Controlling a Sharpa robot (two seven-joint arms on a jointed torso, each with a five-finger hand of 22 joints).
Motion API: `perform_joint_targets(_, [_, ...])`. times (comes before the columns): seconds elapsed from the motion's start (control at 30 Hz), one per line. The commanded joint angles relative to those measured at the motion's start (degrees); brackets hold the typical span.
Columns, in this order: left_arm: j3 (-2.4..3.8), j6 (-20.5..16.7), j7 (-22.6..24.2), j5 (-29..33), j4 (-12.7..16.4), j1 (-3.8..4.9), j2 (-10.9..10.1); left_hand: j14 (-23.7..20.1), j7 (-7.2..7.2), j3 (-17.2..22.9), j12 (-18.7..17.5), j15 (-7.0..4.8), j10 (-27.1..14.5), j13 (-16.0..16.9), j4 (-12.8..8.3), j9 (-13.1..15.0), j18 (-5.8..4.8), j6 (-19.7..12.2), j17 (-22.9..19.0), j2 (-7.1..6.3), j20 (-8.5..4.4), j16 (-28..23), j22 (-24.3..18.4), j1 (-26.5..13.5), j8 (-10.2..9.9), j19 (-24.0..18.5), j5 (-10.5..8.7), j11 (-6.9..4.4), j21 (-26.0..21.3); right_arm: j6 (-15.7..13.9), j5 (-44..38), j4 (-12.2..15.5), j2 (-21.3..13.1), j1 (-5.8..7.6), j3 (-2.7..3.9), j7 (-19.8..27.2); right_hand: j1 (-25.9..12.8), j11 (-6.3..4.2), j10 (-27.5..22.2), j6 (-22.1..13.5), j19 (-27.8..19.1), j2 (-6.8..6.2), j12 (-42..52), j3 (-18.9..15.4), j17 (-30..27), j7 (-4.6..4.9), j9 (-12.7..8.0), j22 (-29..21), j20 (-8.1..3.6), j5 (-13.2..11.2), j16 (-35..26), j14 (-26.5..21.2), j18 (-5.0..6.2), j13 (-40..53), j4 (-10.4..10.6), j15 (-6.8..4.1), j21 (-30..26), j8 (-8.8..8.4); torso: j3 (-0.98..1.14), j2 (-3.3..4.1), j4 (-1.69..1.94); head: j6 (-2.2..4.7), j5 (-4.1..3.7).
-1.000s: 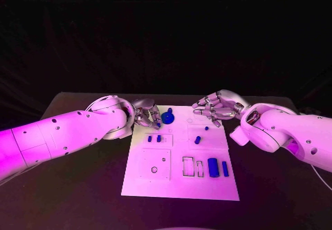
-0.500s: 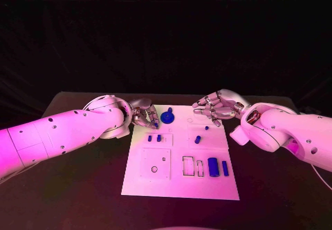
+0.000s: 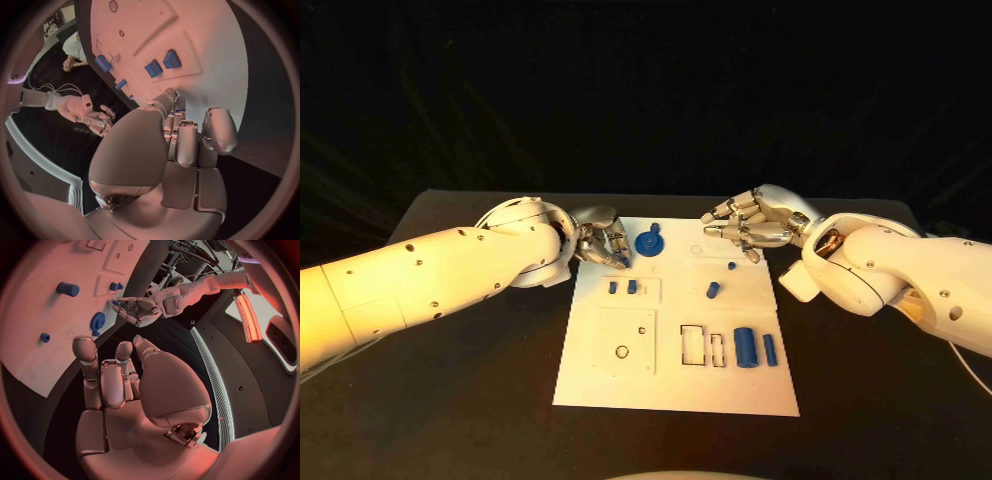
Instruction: Assemble the parts on the task board
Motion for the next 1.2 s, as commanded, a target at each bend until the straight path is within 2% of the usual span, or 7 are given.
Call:
perform_joint_targets(0.03, [-0.02, 1.15, 0.18, -0.74, -0.09, 0.00, 0.29, 0.62, -0.01, 0.29, -0.28, 0.18, 0.43, 0.08, -0.04, 0.06, -1.10, 0.39, 0.00, 0.02, 0.08, 0.16, 0.10, -0.40, -0.18, -0.39, 0.20, 0.05, 0.10, 0.32, -0.16, 0.06, 0.05, -0.04, 0.00, 0.58, -0.13, 0.07, -0.15, -0.30, 0.35, 0.52, 0.28, -0.23, 0.09, 0.16, 0.07, 0.07, 0.01, 0.37, 0.07, 2.08, 0.74, 0.06, 0.16, 0.22, -0.14, 0.32, -0.02, 0.00, -0.04, -0.01, 0.03])
perform_joint_targets(0.7, [-0.11, 1.78, 0.15, -0.81, -0.86, -0.04, 1.22, 0.62, -0.01, 0.29, -0.28, 0.18, 0.43, 0.08, -0.04, 0.06, -1.10, 0.39, 0.00, 0.02, 0.08, 0.16, 0.10, -0.40, -0.18, -0.39, 0.20, 0.05, 0.10, 0.43, -0.16, 0.06, 0.11, -0.04, 0.00, 0.52, -0.13, 0.07, -0.15, -0.30, 0.35, 0.52, 0.28, -0.23, 0.09, 0.16, 0.07, 0.07, 0.01, 0.37, 0.07, 2.08, 0.74, 0.06, 0.16, 0.22, -0.14, 0.32, -0.01, 0.02, -0.01, -0.26, 0.06])
perform_joint_targets(1.2, [-0.44, 3.01, 0.34, -0.81, -1.66, -0.07, 1.92, 0.61, -0.07, 0.39, -0.33, 0.15, 0.63, 0.13, -0.10, 0.10, -1.11, 0.58, -0.03, -0.04, 0.09, 0.19, 0.20, -0.51, -0.18, -0.39, 0.21, -0.01, 0.19, 0.75, -0.06, 0.07, 0.10, -0.04, 0.00, 0.53, -0.13, 0.07, -0.15, -0.30, 0.35, 0.52, 0.28, -0.23, 0.09, 0.16, 0.07, 0.07, 0.01, 0.37, 0.07, 2.08, 0.74, 0.06, 0.16, 0.22, -0.14, 0.32, 0.00, 0.01, -0.03, -0.32, 0.22])
